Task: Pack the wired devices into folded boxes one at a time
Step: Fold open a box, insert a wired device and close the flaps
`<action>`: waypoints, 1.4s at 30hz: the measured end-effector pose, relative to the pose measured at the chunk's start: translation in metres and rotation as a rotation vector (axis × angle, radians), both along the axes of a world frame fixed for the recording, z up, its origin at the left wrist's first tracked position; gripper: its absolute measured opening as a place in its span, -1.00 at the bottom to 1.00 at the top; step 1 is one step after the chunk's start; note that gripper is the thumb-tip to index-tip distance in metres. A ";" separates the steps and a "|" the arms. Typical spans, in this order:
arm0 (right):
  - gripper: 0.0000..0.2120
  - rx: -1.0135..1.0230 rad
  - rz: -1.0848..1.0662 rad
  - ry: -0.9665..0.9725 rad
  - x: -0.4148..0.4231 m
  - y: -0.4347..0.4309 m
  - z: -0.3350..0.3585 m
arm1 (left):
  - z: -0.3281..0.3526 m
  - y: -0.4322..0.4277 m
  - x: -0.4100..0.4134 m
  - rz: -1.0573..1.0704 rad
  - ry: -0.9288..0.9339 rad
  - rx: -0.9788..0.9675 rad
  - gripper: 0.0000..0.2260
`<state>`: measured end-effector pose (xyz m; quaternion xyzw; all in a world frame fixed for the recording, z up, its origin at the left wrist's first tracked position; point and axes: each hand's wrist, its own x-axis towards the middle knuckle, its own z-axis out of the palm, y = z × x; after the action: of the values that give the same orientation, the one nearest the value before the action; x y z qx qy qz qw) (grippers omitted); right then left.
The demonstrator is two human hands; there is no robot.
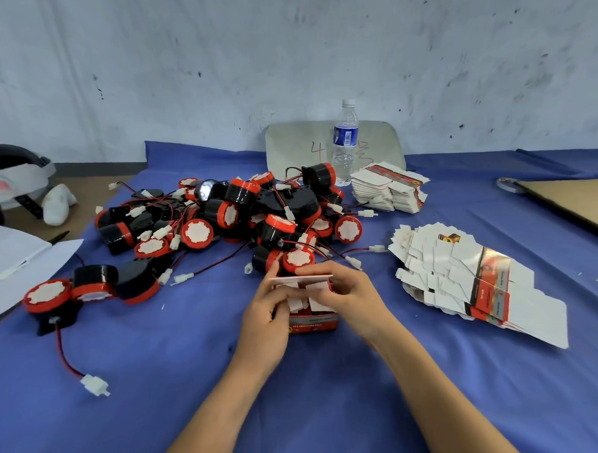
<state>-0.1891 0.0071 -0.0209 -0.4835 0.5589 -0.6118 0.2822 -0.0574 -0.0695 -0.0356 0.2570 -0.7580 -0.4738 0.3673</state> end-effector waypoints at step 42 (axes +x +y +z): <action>-0.70 0.034 -0.162 0.539 0.005 0.017 -0.027 | -0.004 -0.025 0.027 -0.276 0.029 0.238 -0.92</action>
<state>-0.1846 0.0236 -0.0480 -0.5778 0.6606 -0.4723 0.0817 -0.0305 -0.0944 -0.0396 0.1855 -0.7193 -0.6097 0.2765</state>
